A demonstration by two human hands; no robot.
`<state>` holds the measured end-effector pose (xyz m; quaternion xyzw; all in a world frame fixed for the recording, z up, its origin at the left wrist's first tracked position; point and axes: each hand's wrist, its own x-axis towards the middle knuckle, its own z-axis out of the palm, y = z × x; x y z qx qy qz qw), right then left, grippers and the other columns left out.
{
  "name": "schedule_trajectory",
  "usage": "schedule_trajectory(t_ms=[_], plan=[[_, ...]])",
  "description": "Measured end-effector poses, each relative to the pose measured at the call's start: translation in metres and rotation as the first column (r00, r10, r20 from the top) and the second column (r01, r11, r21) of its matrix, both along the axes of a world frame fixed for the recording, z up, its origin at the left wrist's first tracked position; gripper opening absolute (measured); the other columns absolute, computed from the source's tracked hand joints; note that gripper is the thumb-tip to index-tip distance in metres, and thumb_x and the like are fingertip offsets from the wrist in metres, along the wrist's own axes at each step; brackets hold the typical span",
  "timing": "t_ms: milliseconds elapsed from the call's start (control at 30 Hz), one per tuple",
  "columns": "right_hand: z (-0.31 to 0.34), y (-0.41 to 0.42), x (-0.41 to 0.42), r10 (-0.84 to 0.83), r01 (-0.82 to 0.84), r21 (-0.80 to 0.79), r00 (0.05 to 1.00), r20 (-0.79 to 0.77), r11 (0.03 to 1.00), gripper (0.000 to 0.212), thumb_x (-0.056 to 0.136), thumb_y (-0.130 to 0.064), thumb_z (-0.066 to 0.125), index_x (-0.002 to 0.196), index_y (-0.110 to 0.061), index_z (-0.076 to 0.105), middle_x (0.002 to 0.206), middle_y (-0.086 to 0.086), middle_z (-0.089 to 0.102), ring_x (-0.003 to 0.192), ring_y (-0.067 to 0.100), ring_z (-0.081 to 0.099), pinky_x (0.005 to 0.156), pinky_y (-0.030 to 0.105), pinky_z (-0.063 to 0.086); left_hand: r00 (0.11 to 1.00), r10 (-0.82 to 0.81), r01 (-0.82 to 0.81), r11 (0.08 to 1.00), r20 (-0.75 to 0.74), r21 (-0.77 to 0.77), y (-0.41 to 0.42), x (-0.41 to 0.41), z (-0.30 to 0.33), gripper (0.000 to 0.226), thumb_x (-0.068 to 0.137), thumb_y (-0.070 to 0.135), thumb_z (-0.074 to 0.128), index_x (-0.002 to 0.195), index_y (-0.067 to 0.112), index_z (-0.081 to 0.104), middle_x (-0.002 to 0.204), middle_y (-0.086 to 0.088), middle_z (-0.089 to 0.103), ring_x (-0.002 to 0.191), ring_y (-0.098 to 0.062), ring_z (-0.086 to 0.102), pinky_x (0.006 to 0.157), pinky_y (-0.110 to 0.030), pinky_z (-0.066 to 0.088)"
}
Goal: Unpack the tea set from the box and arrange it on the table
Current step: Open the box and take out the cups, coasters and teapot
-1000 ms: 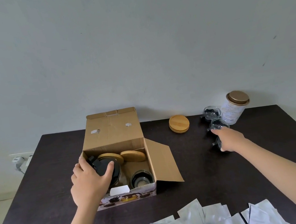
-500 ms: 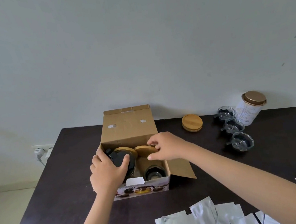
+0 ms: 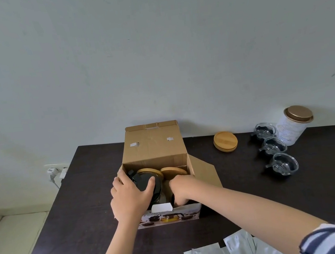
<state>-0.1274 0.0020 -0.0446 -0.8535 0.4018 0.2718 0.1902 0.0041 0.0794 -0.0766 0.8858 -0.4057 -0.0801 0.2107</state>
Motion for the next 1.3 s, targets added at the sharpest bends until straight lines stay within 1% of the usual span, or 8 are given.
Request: schedule_trajectory(t_ms=[200, 333, 533, 700, 833, 1000, 1133, 1300], plan=[[0.019, -0.001, -0.005, 0.009, 0.005, -0.103, 0.991, 0.133, 0.995, 0.024, 0.08, -0.027, 0.073, 0.087, -0.008, 0.06, 0.07, 0.003, 0.054, 0.062, 0.017, 0.054, 0.055, 0.025, 0.045, 1.0, 0.019, -0.019, 1.0, -0.004, -0.007, -0.002, -0.003, 0.001, 0.097, 0.075, 0.074, 0.05, 0.144, 0.015, 0.018, 0.143, -0.015, 0.038, 0.126, -0.035, 0.043, 0.085, -0.046, 0.05], [0.047, -0.01, -0.021, -0.046, 0.091, -0.169, 0.966, 0.254, 0.981, 0.038, 0.072, -0.035, 0.075, 0.096, -0.008, 0.062, 0.087, 0.007, 0.061, 0.079, 0.022, 0.06, 0.058, 0.027, 0.046, 0.999, -0.035, 0.035, 0.999, 0.001, -0.012, -0.008, -0.01, 0.004, 0.097, 0.075, 0.073, 0.05, 0.145, 0.015, 0.017, 0.143, -0.015, 0.038, 0.126, -0.036, 0.042, 0.086, -0.047, 0.05], [0.074, -0.022, -0.048, -0.169, 0.228, -0.085, 0.882, 0.439, 0.97, 0.084, 0.07, -0.035, 0.072, 0.145, -0.018, 0.04, 0.144, 0.007, 0.043, 0.134, 0.028, 0.037, 0.101, 0.041, 0.045, 1.0, -0.018, 0.018, 1.0, -0.005, 0.009, -0.002, -0.003, 0.0, 0.097, 0.074, 0.075, 0.05, 0.144, 0.016, 0.017, 0.142, -0.015, 0.039, 0.125, -0.036, 0.043, 0.085, -0.047, 0.05], [0.083, -0.018, -0.098, -0.31, 0.353, 0.039, 0.758, 0.574, 0.935, 0.089, 0.071, -0.027, 0.074, 0.149, -0.018, 0.032, 0.146, 0.002, 0.043, 0.132, 0.017, 0.043, 0.097, 0.025, 0.043, 1.0, -0.002, 0.002, 1.0, 0.002, 0.01, 0.001, 0.005, 0.001, 0.096, 0.075, 0.073, 0.051, 0.144, 0.014, 0.019, 0.141, -0.017, 0.04, 0.124, -0.038, 0.043, 0.083, -0.049, 0.05], [0.058, -0.013, -0.158, -0.493, 0.545, 0.033, 0.73, 0.473, 0.838, 0.089, 0.064, -0.031, 0.076, 0.142, -0.016, 0.035, 0.133, 0.002, 0.05, 0.115, 0.017, 0.052, 0.088, 0.025, 0.046, 1.0, -0.009, 0.009, 1.0, 0.001, 0.012, 0.001, 0.002, 0.003, 0.096, 0.075, 0.073, 0.05, 0.144, 0.013, 0.019, 0.141, -0.018, 0.04, 0.124, -0.039, 0.043, 0.084, -0.051, 0.05], [0.009, -0.016, -0.225, -0.652, 0.688, -0.066, 0.711, 0.264, 0.723, 0.066, 0.063, -0.033, 0.074, 0.119, -0.013, 0.046, 0.109, 0.001, 0.053, 0.097, 0.018, 0.055, 0.079, 0.033, 0.052, 1.0, -0.012, 0.012, 1.0, 0.006, 0.023, 0.0, 0.003, 0.003, 0.097, 0.075, 0.074, 0.05, 0.144, 0.013, 0.019, 0.142, -0.019, 0.039, 0.125, -0.04, 0.043, 0.084, -0.052, 0.05], [-0.021, -0.021, -0.262, -0.742, 0.766, -0.123, 0.642, 0.193, 0.631, 0.058, 0.06, -0.04, 0.071, 0.107, -0.014, 0.052, 0.113, 0.007, 0.05, 0.1, 0.024, 0.053, 0.079, 0.035, 0.05, 1.0, -0.013, 0.012, 1.0, 0.004, 0.023, 0.001, 0.003, 0.002, 0.097, 0.075, 0.073, 0.05, 0.144, 0.013, 0.02, 0.141, -0.02, 0.04, 0.124, -0.041, 0.043, 0.085, -0.054, 0.049], [-0.038, -0.028, -0.294, -0.827, 0.849, -0.132, 0.528, 0.194, 0.511, 0.066, 0.065, -0.038, 0.075, 0.121, -0.011, 0.052, 0.117, 0.01, 0.042, 0.103, 0.029, 0.054, 0.081, 0.035, 0.049, 1.0, -0.011, 0.011, 0.999, 0.005, 0.03, 0.001, 0.002, 0.003, 0.097, 0.076, 0.072, 0.051, 0.145, 0.012, 0.019, 0.142, -0.021, 0.039, 0.125, -0.041, 0.042, 0.085, -0.054, 0.048]])
